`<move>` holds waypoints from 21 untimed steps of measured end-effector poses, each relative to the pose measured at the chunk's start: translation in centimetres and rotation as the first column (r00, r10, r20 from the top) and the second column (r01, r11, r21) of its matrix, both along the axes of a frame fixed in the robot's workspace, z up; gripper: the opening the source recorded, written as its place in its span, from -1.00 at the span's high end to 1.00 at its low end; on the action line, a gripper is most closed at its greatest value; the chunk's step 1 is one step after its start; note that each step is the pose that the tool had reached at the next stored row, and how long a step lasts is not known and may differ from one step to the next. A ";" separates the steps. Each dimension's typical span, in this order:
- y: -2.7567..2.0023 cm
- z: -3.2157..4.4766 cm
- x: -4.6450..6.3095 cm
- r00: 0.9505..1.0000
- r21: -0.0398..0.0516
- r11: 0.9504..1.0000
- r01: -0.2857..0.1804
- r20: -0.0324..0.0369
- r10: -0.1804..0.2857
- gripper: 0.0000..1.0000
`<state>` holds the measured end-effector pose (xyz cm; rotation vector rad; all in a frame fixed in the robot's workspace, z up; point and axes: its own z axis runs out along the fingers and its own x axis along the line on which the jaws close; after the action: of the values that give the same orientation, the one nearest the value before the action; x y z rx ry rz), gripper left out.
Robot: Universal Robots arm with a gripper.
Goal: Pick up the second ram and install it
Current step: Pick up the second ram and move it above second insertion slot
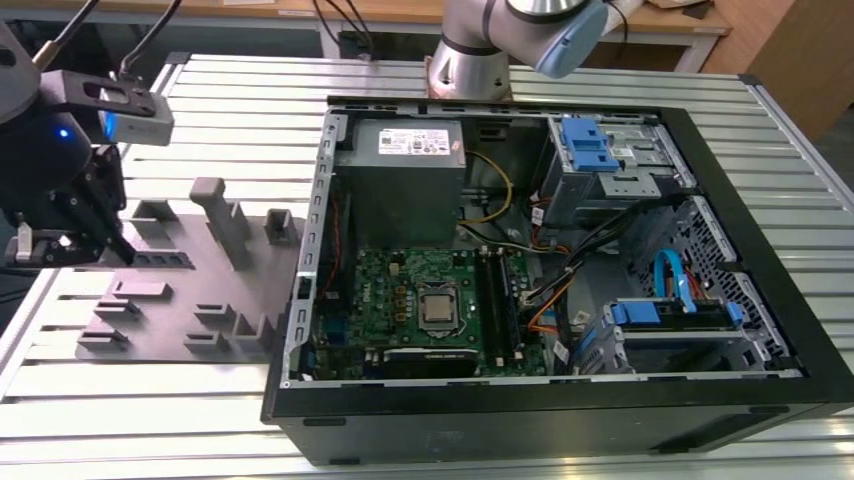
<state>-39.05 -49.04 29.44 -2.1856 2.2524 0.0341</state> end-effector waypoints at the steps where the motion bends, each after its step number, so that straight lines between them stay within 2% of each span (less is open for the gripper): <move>1: 0.00 0.21 0.0 1.000 0.000 1.000 0.000 0.000 0.000 0.78; 21: 0.00 3.94 0.0 1.000 0.001 1.000 0.000 0.000 0.000 0.78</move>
<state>-39.05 -49.04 33.38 -2.1852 2.2520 0.0348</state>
